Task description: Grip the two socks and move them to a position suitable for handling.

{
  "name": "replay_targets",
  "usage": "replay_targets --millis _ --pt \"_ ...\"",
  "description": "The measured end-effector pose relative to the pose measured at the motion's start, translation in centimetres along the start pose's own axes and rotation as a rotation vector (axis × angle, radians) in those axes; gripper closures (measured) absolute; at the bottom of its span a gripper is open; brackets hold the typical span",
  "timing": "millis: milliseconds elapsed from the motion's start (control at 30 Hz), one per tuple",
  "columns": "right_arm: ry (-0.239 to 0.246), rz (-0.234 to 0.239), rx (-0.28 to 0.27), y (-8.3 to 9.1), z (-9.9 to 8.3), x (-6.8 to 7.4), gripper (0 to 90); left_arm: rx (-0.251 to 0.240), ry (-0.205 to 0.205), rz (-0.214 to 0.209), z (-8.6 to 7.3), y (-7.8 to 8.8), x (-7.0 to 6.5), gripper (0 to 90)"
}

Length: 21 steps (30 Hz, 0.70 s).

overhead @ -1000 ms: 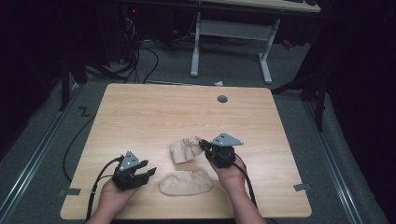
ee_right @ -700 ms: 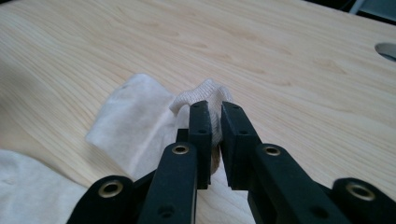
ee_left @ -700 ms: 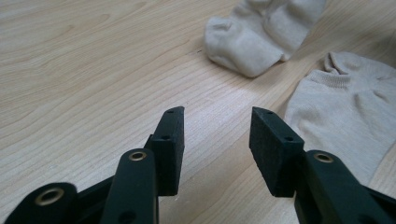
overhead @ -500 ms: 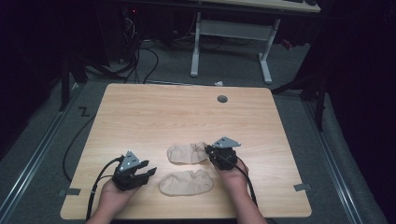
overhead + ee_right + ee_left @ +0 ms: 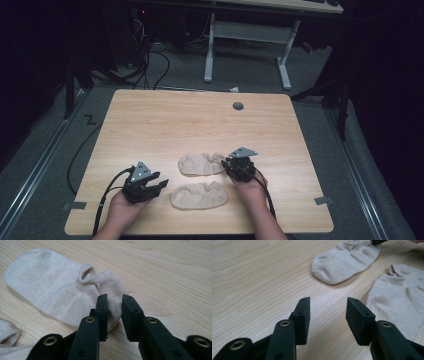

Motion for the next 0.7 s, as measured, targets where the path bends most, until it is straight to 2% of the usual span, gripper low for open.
replay_targets --millis 133,233,267,300,400,467,533,567,600,633,700 --pt "-0.026 0.019 -0.018 0.4 0.2 -0.1 69.1 -0.003 0.006 0.007 0.1 -0.4 0.0 56.7" --pt "-0.022 0.001 -0.024 0.7 0.3 -0.6 65.4 -0.010 0.003 0.070 0.7 -1.4 1.0 55.9" --pt "-0.022 0.001 -0.024 0.7 0.3 -0.6 65.4 -0.010 0.003 0.070 0.7 -1.4 1.0 55.3" --pt "-0.038 0.001 -0.020 0.6 0.2 -0.9 64.7 -0.007 0.028 0.071 1.0 -2.2 1.3 55.2" --pt "-0.048 0.005 -0.026 0.4 0.1 -1.3 65.4 -0.010 0.031 0.085 1.7 -2.9 1.6 54.5" --pt "-0.065 0.016 -0.034 0.4 0.2 -1.5 66.4 -0.025 0.030 0.094 3.1 -4.1 1.6 53.6" --pt "-0.069 0.016 -0.037 0.4 0.2 -1.6 67.1 -0.029 0.031 0.094 3.6 -4.5 1.6 53.5" --pt "-0.075 0.012 -0.044 0.3 0.3 -1.8 68.6 -0.035 0.047 0.088 4.3 -5.5 1.6 53.3" --pt "-0.075 0.012 -0.044 0.3 0.3 -1.8 68.6 -0.035 0.047 0.088 4.3 -5.5 1.6 53.2" --pt "-0.076 0.009 -0.040 0.2 0.3 -1.9 70.9 -0.019 0.053 0.085 4.5 -6.6 1.5 52.9" --pt "-0.069 0.004 -0.036 0.1 0.3 -1.9 71.9 -0.013 0.051 0.086 4.6 -7.0 1.4 52.7"
Point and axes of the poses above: each handheld gripper's, and its own axes: y roughly backward along the jaws, z roughly out of its top, x roughly to its left, the point moved 10 cm from there along -y, roughly forward along the jaws, and after that the axes turned 2 degrees about -z, right-handed, at the moved point
